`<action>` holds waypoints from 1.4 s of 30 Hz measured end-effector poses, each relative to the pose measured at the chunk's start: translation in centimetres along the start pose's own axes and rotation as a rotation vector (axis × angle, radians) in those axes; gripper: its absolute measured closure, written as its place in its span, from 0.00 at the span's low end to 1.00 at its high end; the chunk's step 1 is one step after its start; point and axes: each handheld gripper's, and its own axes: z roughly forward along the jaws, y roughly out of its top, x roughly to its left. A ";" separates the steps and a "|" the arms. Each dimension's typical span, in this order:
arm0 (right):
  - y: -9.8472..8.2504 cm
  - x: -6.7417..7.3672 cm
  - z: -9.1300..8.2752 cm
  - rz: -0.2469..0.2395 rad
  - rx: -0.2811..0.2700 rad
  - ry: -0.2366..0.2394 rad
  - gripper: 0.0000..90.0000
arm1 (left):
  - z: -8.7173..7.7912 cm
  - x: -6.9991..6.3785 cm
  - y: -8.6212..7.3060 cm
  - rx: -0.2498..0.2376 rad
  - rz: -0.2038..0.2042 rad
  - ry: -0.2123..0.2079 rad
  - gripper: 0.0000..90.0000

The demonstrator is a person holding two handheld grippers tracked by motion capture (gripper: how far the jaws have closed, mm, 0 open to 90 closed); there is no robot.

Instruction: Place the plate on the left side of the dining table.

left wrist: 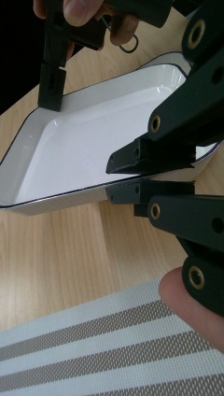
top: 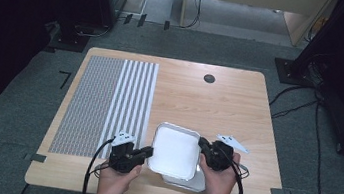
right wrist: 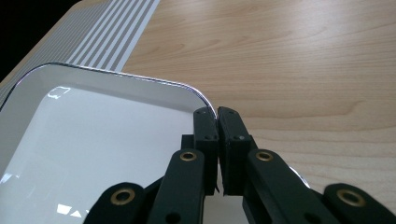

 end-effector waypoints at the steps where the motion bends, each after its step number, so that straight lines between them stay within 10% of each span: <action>1: 0.2 0.2 0.1 -0.003 0.002 0.000 0.98 | -0.1 0.1 0.1 0.000 0.000 0.000 0.95; 42: 6.8 12.4 7.8 -0.067 0.043 0.079 0.98 | -6.4 11.2 5.9 -0.038 -0.072 0.119 0.97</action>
